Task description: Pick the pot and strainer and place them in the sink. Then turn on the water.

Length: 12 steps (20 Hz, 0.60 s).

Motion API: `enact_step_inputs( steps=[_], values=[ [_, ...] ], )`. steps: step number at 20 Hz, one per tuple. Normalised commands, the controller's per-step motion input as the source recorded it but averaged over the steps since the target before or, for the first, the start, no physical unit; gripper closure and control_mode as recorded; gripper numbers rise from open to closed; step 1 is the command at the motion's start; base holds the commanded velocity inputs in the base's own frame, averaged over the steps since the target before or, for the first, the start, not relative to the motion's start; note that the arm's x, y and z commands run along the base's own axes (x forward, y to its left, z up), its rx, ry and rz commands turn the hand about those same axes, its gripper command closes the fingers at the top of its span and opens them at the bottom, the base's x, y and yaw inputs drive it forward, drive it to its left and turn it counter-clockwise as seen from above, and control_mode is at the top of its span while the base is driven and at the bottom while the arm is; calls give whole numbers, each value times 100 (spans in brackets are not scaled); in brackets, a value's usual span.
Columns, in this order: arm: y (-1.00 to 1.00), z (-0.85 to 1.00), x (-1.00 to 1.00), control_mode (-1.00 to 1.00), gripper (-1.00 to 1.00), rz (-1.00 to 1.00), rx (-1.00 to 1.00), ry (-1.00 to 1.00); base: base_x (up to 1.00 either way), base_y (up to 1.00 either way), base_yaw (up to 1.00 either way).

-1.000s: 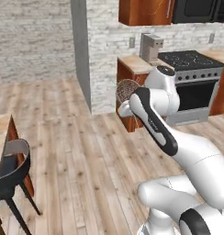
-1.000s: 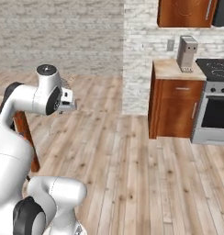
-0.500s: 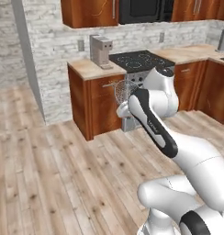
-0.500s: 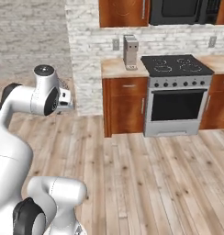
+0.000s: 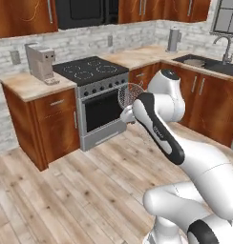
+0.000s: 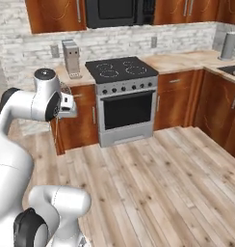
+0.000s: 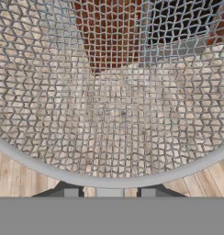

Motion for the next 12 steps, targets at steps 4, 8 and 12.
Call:
enact_step_inputs(
  steps=[4,8,12],
  values=[
    [0,0,0,100,100,0,0,0,87,-12,-49],
    [0,0,0,100,100,0,0,0,90,-3,-48],
    [0,0,0,100,100,0,0,0,99,0,-49]
  ],
)
